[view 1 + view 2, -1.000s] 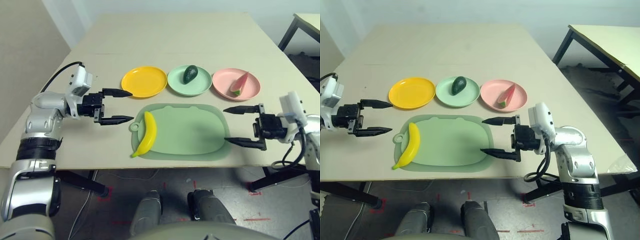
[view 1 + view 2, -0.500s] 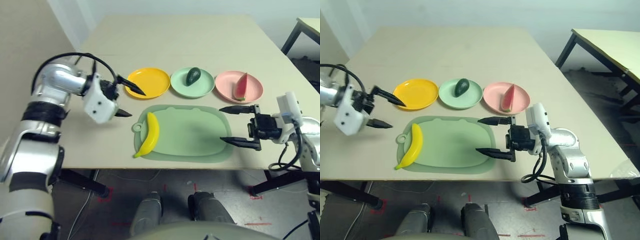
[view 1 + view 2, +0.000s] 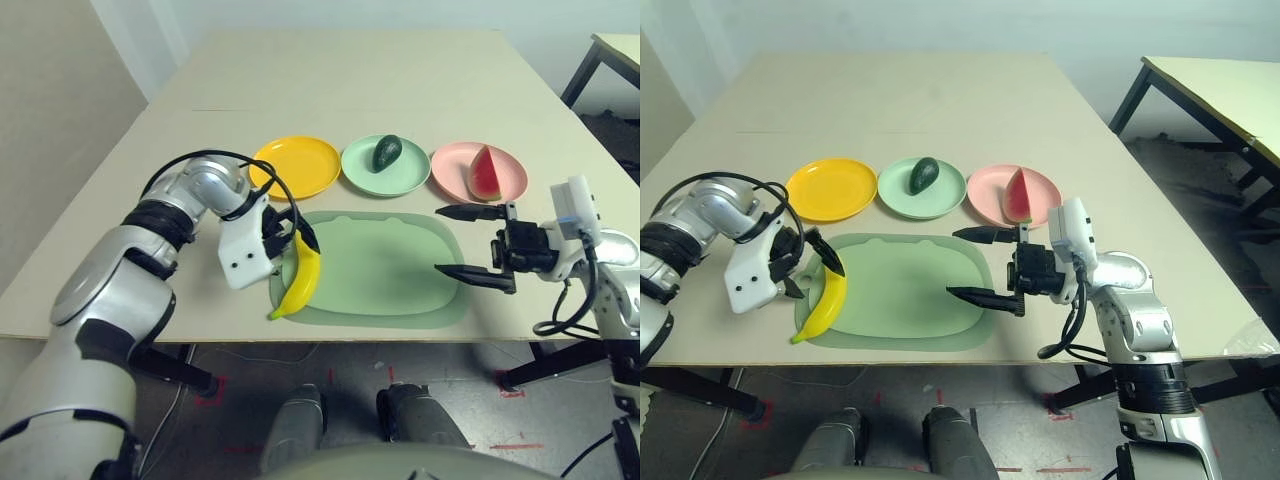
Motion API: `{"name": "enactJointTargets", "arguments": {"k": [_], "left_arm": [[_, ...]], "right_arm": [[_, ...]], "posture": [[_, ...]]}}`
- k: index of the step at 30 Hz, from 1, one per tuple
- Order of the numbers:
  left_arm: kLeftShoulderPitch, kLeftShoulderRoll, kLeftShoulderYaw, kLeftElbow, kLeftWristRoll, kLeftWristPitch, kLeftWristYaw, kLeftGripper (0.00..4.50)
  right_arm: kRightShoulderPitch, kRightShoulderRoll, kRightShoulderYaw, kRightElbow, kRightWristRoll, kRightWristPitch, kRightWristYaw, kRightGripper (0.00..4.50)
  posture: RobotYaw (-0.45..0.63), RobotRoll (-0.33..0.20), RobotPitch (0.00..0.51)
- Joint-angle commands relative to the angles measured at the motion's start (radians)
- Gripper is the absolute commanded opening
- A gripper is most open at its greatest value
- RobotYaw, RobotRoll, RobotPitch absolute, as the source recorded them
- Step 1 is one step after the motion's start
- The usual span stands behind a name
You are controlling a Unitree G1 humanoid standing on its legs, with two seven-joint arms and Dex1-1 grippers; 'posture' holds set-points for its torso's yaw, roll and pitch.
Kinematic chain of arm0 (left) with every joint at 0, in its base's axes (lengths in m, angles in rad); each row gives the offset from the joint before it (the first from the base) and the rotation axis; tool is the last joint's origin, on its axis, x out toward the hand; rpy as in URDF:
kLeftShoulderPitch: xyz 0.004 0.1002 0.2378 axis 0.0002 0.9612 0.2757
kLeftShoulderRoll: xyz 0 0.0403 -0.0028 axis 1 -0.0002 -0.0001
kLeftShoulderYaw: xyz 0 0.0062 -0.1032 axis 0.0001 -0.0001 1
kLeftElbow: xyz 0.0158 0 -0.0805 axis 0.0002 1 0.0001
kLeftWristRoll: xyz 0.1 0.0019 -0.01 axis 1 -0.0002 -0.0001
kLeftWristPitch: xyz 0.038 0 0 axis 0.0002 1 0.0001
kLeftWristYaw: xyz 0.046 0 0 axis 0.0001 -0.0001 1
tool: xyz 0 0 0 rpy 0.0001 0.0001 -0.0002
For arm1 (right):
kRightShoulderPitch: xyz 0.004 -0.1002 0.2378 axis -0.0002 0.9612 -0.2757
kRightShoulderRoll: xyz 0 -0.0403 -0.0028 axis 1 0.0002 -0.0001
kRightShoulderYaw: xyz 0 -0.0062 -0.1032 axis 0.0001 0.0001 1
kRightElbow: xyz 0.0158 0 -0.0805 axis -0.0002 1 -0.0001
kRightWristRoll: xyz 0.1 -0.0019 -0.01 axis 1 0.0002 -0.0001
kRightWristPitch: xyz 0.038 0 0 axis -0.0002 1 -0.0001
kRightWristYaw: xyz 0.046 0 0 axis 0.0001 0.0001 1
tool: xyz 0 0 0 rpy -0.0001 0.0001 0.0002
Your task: Place the fruits into color-matched plates.
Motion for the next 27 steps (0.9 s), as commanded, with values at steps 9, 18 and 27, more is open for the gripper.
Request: {"name": "enactJointTargets", "arguments": {"k": [9, 18, 27], "left_arm": [[0.035, -0.029, -0.052, 0.031, 0.082, 0.092, -0.008, 4.50], [0.001, -0.007, -0.049, 0.004, 0.022, 0.220, -0.008, 2.01], [-0.210, -0.004, 0.144, 0.251, 0.092, 0.447, 0.125, 1.71]], "right_arm": [[0.041, -0.011, 0.009, -0.079, 0.035, 0.049, -0.031, 4.47], [0.061, -0.022, 0.008, -0.089, 0.034, 0.052, -0.047, 4.50], [0.054, -0.022, 0.014, -0.085, 0.032, 0.051, -0.062, 4.50]], "posture": [[-0.16, 0.000, 0.058], [-0.16, 0.000, 0.056], [-0.13, 0.000, 0.055]]}}
